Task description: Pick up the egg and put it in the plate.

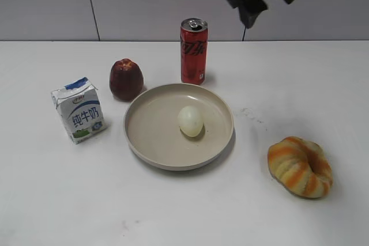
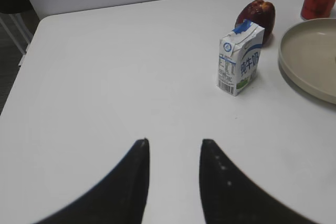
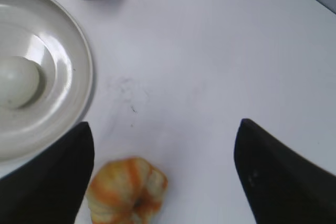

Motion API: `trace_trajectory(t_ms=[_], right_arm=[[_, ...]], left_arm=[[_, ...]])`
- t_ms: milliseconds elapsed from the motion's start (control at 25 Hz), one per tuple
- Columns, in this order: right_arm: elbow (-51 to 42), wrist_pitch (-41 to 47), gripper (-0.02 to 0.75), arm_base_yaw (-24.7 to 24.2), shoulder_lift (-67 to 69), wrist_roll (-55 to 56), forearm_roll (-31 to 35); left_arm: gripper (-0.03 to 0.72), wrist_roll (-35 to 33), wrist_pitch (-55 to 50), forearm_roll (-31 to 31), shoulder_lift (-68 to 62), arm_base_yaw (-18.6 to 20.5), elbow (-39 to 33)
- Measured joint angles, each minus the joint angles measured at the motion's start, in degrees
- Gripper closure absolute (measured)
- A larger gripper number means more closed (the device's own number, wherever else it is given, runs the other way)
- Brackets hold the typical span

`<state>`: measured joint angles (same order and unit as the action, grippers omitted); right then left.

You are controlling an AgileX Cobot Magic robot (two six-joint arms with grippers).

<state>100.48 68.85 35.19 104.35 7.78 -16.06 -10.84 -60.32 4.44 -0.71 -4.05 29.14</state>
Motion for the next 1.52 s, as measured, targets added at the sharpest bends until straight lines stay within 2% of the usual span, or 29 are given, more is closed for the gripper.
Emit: trace_trajectory(t_ms=[120, 240, 520, 760, 1080, 1520], right_arm=[[-7.9, 0.3, 0.1, -1.5, -7.1, -0.6, 0.0], [-19.6, 0.3, 0.108, -1.6, -16.4, -1.0, 0.5], [-44.8, -3.6, 0.121, -1.6, -42.1, -2.4, 5.8], [-58.5, -5.7, 0.136, -1.6, -61.5, -8.5, 9.2], [-68.5, -6.6, 0.142, -1.6, -77.0, -14.1, 17.7], [-71.5, -8.7, 0.142, -1.6, -78.8, -15.2, 18.6]], left_arm=[[0.449, 0.0, 0.0, 0.0, 0.0, 0.0, 0.0], [0.449, 0.0, 0.0, 0.0, 0.0, 0.0, 0.0], [0.449, 0.0, 0.0, 0.0, 0.0, 0.0, 0.0], [0.449, 0.0, 0.0, 0.0, 0.0, 0.0, 0.0], [0.449, 0.0, 0.0, 0.0, 0.0, 0.0, 0.0], [0.449, 0.0, 0.0, 0.0, 0.0, 0.0, 0.0]])
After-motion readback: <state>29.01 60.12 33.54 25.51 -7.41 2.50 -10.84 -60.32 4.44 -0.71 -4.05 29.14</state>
